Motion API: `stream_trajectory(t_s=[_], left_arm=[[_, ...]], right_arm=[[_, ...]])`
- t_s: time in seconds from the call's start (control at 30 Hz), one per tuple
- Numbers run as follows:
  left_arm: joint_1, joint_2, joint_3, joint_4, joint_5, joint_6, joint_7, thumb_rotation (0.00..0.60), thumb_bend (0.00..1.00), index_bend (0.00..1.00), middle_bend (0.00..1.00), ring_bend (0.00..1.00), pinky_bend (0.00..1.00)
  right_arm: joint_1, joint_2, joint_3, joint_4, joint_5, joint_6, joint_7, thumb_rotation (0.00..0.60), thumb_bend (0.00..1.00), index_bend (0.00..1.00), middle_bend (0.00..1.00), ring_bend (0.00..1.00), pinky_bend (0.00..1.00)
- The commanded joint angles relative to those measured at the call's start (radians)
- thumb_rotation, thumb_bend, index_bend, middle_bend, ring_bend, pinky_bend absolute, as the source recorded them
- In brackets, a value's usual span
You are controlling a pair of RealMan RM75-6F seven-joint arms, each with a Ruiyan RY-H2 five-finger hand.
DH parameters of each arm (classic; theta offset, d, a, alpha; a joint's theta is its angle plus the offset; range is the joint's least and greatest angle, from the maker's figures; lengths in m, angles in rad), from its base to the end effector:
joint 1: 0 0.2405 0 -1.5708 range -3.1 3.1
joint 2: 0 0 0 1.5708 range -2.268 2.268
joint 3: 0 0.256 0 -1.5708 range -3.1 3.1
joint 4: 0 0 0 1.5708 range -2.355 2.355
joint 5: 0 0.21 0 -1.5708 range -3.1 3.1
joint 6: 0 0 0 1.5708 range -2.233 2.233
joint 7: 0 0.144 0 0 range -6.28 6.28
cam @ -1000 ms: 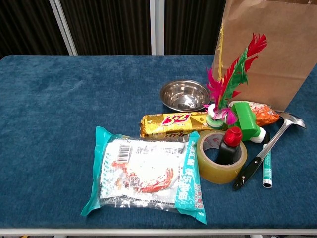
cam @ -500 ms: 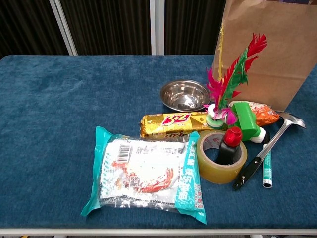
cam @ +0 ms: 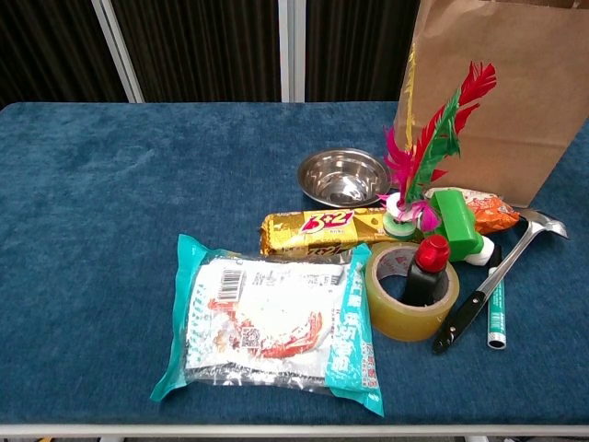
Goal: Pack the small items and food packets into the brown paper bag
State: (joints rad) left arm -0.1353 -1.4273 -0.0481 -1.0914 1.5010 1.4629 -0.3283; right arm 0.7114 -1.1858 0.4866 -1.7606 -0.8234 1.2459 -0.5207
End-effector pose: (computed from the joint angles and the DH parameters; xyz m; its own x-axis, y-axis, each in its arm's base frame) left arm -0.3679 0.2035 0.1068 0.2841 -0.0067 0.9588 0.9585 -0.0217 -0.2842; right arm -0.1242 -0.3899 0.1758 0.3520 0.1908 0.9164 -0.9289 -0.0493 0.3671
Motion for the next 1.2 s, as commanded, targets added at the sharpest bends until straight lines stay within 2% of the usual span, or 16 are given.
stream_trajectory(t_s=[0.03,0.17,0.27,0.37,0.53,0.73,0.9,0.97,1.07,1.2], left_arm=[[-0.001,0.0,0.001,-0.002,0.001,-0.001,0.001,0.6,0.13,0.08,0.06,0.0,0.12],[-0.004,-0.001,0.0,-0.007,0.002,-0.004,0.006,0.6,0.13,0.08,0.06,0.0,0.12],[-0.007,-0.002,0.0,-0.014,0.003,-0.007,0.011,0.6,0.13,0.08,0.06,0.0,0.12],[-0.009,-0.001,-0.002,-0.022,0.001,-0.008,0.017,0.6,0.13,0.08,0.06,0.0,0.12],[-0.012,0.004,-0.002,-0.033,0.001,-0.011,0.029,0.6,0.13,0.08,0.06,0.0,0.12],[-0.01,0.008,-0.003,-0.047,-0.004,-0.01,0.037,0.6,0.13,0.08,0.06,0.0,0.12],[-0.009,0.002,0.001,-0.04,-0.003,-0.014,0.032,0.6,0.13,0.08,0.06,0.0,0.12],[-0.009,0.0,0.001,-0.037,-0.001,-0.011,0.031,0.6,0.13,0.08,0.06,0.0,0.12],[-0.009,-0.001,-0.002,-0.034,0.0,-0.003,0.032,0.6,0.13,0.08,0.06,0.0,0.12],[-0.001,0.004,-0.01,-0.031,-0.009,0.008,0.027,0.6,0.13,0.08,0.06,0.0,0.12]], right_arm=[[-0.013,0.007,0.03,-0.023,-0.172,0.14,0.067,0.6,0.0,0.26,0.38,0.15,0.06],[-0.038,0.045,0.053,-0.086,-0.274,0.231,0.092,0.6,0.0,0.26,0.38,0.16,0.06],[-0.072,0.086,0.044,-0.164,-0.316,0.26,0.099,0.6,0.0,0.26,0.38,0.17,0.06],[-0.125,0.126,-0.004,-0.248,-0.38,0.29,0.082,0.6,0.0,0.26,0.38,0.17,0.06],[-0.243,0.18,-0.165,-0.344,-0.54,0.302,0.103,0.6,0.0,0.26,0.38,0.17,0.07],[-0.383,0.179,-0.364,-0.34,-0.697,0.326,0.103,0.6,0.0,0.26,0.4,0.18,0.09],[-0.473,0.138,-0.511,-0.283,-0.747,0.289,0.15,0.6,0.0,0.27,0.4,0.18,0.1],[-0.484,0.117,-0.539,-0.252,-0.733,0.252,0.167,0.6,0.0,0.27,0.4,0.18,0.1],[-0.479,0.071,-0.55,-0.199,-0.692,0.183,0.195,0.6,0.0,0.27,0.4,0.18,0.1],[-0.441,-0.012,-0.516,-0.098,-0.63,0.091,0.207,0.6,0.0,0.27,0.4,0.18,0.11]])
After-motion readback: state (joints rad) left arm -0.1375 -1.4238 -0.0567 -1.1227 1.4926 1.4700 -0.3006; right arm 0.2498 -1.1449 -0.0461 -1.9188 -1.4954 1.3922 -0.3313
